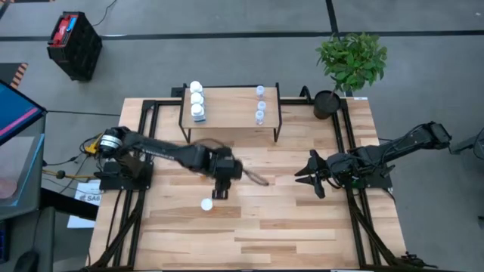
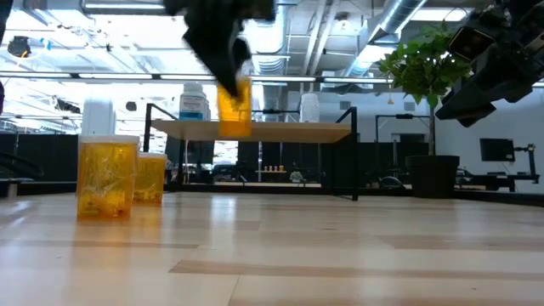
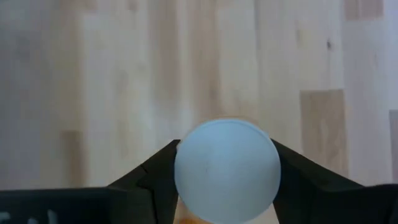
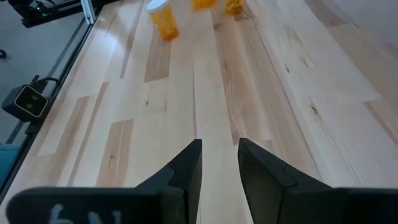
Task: Pick and place medicine bottles onto shelf by color
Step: Put the middle right orange pill bottle on the shelf
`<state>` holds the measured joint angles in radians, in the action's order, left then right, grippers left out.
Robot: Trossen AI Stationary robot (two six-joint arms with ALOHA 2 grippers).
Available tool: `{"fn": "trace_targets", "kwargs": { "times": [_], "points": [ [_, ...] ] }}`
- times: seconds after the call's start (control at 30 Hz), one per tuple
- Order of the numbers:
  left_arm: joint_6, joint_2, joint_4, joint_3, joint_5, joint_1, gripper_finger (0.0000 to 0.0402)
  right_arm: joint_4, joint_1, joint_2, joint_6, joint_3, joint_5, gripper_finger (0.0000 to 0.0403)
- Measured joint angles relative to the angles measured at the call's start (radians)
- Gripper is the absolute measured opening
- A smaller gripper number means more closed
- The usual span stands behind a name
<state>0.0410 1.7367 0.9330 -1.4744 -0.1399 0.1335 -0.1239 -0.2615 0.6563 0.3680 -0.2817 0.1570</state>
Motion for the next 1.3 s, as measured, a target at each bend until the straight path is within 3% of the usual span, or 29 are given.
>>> {"fn": "trace_targets", "kwargs": {
  "times": [0.2,0.37,0.57,0.73,1.3],
  "points": [
    [-0.134,-0.001,0.182,-0.261,-0.006,-0.163,0.0169,0.0,0.0,0.0,0.0,0.0,0.0,0.0127],
    [-0.207,-0.002,0.196,-0.418,-0.007,-0.354,0.0169,0.0,0.0,0.0,0.0,0.0,0.0,0.0127],
    [-0.232,-0.002,0.13,-0.463,0.0,-0.566,0.0179,-0.002,0.0,0.0,-0.003,0.0,0.0,0.0127],
    [-0.238,0.027,0.099,-0.464,0.017,-0.679,0.0169,-0.006,0.0,0.0,-0.01,0.001,0.0,0.0127],
    [-0.255,0.174,0.096,-0.476,0.042,-0.712,0.0175,-0.031,0.0,0.0,-0.01,0.001,0.0,0.0127]
  ]
}}
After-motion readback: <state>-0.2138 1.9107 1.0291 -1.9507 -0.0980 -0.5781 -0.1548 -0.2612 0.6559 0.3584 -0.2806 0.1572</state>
